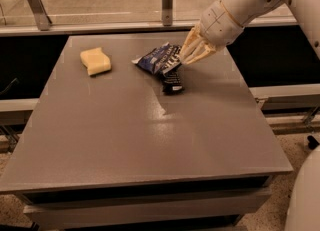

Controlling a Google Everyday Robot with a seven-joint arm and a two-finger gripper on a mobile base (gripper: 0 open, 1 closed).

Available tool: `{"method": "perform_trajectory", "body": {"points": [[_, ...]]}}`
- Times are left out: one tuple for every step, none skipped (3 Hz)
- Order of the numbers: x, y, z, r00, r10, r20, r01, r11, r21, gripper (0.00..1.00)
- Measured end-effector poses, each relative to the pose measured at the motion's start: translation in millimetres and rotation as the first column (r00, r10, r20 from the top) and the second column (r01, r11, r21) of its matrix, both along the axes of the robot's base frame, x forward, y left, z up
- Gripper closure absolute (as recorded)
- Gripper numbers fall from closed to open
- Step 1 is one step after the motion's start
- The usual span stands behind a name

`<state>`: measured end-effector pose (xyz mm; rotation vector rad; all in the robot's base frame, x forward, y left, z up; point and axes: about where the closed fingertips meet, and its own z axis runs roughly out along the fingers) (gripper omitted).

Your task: Move blue chip bag near rxbar chocolate

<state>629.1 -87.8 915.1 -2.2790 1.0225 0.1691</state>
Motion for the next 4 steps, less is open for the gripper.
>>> {"method": "perform_trajectory", "body": {"points": [[-2, 5, 8, 0.9999, 0.016, -0.001, -0.016, 1.000, 0.014, 0.58], [-6, 13, 17, 0.9994, 0.035, 0.005, -0.035, 0.999, 0.020, 0.35], [-9, 20, 19, 0.9989, 0.047, 0.005, -0.047, 0.999, 0.023, 0.12], [-10, 20, 19, 0.9988, 0.050, 0.002, -0.050, 0.998, 0.028, 0.00]]}}
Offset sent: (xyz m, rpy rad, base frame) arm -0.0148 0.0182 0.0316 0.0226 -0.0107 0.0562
